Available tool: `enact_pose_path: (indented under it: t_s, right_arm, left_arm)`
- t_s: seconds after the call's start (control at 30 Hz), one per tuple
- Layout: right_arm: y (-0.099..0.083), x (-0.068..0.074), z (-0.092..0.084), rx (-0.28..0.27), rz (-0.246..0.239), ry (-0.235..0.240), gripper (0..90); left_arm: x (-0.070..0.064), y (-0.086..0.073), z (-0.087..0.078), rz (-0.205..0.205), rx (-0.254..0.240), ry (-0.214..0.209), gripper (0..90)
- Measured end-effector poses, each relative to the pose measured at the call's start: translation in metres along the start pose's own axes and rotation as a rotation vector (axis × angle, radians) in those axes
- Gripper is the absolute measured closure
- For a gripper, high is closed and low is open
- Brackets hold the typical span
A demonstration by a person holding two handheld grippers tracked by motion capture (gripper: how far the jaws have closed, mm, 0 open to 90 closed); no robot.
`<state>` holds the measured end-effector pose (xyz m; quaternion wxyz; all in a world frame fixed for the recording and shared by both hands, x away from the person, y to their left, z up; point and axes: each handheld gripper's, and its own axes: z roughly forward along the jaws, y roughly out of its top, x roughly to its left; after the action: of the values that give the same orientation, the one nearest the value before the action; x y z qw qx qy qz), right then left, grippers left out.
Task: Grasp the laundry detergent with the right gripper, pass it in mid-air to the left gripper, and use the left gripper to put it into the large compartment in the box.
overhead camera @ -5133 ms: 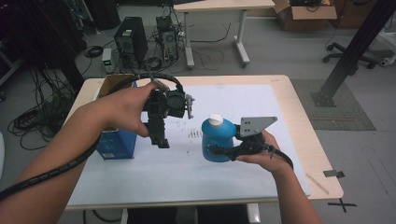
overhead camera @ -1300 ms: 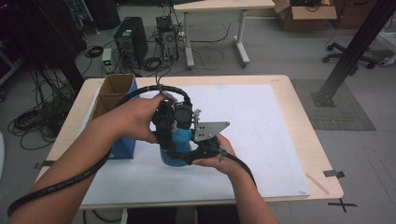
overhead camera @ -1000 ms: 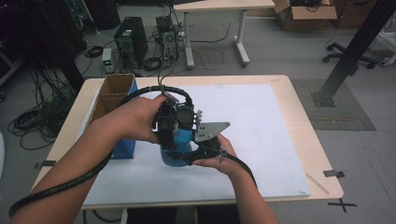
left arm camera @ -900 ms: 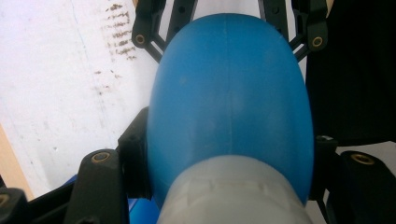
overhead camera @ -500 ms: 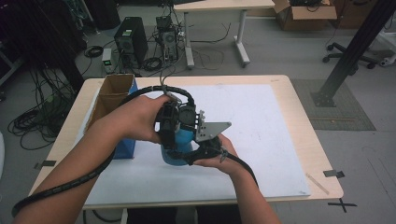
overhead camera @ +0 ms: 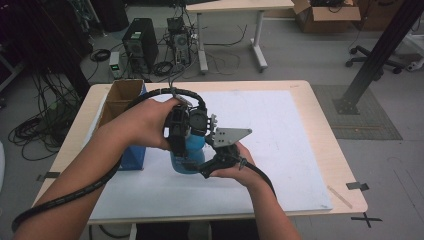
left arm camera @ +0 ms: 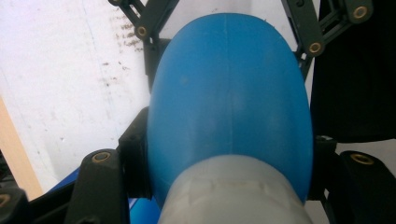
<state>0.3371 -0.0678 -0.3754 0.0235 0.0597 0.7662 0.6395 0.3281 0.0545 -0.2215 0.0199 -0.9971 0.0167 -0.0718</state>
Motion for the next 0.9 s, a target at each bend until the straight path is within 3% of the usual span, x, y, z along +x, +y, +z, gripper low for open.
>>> enact_pose_path:
  t_s: [0.3, 0.6, 0.73, 0.77, 0.8, 0.9]
  right_arm:
    - [-0.001, -0.001, 0.000, 0.011, 0.014, -0.006, 1.5]
    - [-0.001, -0.001, -0.005, 0.011, 0.007, -0.009, 0.1]
    - [-0.001, -0.003, -0.013, 0.018, 0.008, -0.021, 0.1]
    - [-0.001, -0.006, -0.019, 0.023, 0.009, -0.036, 0.0]
    - [-0.001, -0.006, -0.019, 0.023, 0.009, -0.036, 0.0]
    - [0.002, -0.008, -0.030, 0.033, 0.005, -0.052, 0.0]
  left_arm:
    - [0.002, 0.001, -0.001, -0.012, 0.008, -0.006, 38.3]
    - [0.005, 0.000, -0.001, -0.051, 0.004, -0.015, 38.3]
    - [0.007, -0.004, -0.003, -0.083, -0.005, -0.021, 38.2]
    - [0.011, -0.005, -0.005, -0.141, -0.005, -0.039, 38.1]
    - [0.011, -0.005, -0.005, -0.141, -0.005, -0.039, 38.1]
    - [0.015, -0.008, -0.006, -0.196, -0.006, -0.044, 38.1]
